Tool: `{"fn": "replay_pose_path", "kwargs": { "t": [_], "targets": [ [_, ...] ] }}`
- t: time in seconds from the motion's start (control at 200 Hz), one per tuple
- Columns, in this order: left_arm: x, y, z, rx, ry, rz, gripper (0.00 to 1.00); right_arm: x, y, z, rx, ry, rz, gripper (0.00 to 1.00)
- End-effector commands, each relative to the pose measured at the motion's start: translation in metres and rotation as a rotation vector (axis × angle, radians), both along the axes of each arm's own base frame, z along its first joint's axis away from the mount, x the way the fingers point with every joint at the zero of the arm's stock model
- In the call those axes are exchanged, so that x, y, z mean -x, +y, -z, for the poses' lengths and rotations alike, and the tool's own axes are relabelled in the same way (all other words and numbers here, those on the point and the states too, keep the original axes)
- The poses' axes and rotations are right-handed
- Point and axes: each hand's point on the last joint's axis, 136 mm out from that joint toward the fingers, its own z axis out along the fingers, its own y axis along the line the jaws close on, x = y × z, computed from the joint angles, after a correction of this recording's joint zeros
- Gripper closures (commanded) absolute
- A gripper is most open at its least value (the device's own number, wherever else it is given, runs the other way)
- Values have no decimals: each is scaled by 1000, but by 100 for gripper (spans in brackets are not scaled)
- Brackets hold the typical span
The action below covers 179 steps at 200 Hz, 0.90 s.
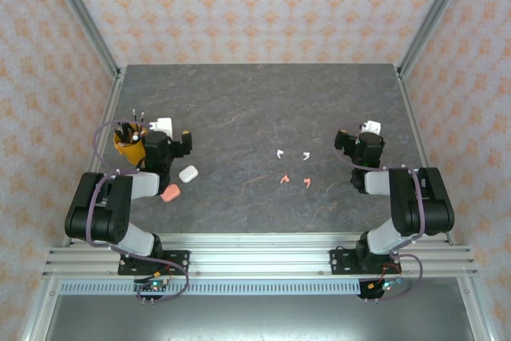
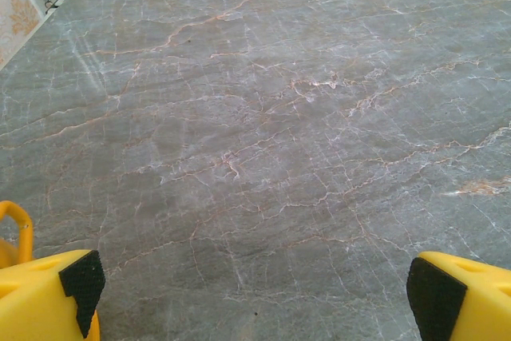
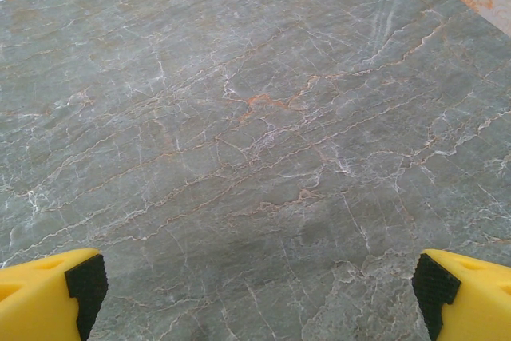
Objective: Insert the wireless bluetooth earbuds into the charging case
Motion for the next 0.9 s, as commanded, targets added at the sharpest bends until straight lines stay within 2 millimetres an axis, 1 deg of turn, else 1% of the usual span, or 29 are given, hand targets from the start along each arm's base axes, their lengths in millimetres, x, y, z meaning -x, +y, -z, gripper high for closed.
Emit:
{"fn": "replay_pose_path", "kwargs": {
  "t": [0.0, 0.055, 0.1, 0.125, 0.22, 0.27, 0.34, 0.37, 0.385, 0.435, 0.46, 0.49, 0.535, 0.596, 0.651, 0.721, 0.826, 0.891],
  "targets": [
    [-2, 1, -5, -1, -25, -16, 0, -3, -2, -11, -2, -31, -1, 1],
    [-2, 2, -6, -3, -29, -16, 0, -1, -9, -15, -2, -41, 46, 1],
    [-3, 3, -11, -5, -26, -26, 0, 1, -16, -23, 0, -47, 88, 1],
    [-4, 6, -15, -5, -19, -47, 0, 2, -18, -26, 3, -39, 100, 1],
    [-5, 16, -29, -14, 19, -109, 0, 8, -23, -49, 8, -53, 132, 1],
    [-3, 20, -36, -17, 24, -137, 0, 12, -26, -58, -2, -56, 159, 1],
    [4, 30, -45, -8, 36, -210, 0, 17, -31, -70, -68, -45, 223, 1],
    [9, 33, -48, 1, 64, -238, 0, 21, -36, -72, -113, -22, 282, 1],
    [10, 34, -52, 7, 63, -252, 0, 21, -39, -77, -142, -26, 324, 1],
    [19, 37, -57, 26, 88, -293, 0, 39, -57, -77, -226, 47, 532, 0],
    [22, 37, -60, 42, 94, -304, 0, 43, -61, -79, -228, 83, 571, 0],
    [27, 36, -66, 65, 98, -318, 0, 41, -56, -78, -217, 144, 539, 0],
    [35, 33, -73, 97, 108, -334, 0, 35, -42, -75, -239, 216, 460, 0],
    [47, 31, -83, 144, 127, -365, 0, 30, -23, -71, -295, 278, 372, 6],
    [58, 26, -90, 176, 154, -370, 0, 30, -6, -70, -332, 318, 311, 7],
    [75, 21, -91, 204, 223, -385, 0, 31, 17, -74, -350, 343, 235, 8],
    [100, 15, -90, 235, 328, -413, 0, 40, 49, -81, -344, 377, 148, 8],
    [110, 9, -89, 243, 353, -401, 0, 46, 64, -82, -330, 393, 113, 8]
  ]
}}
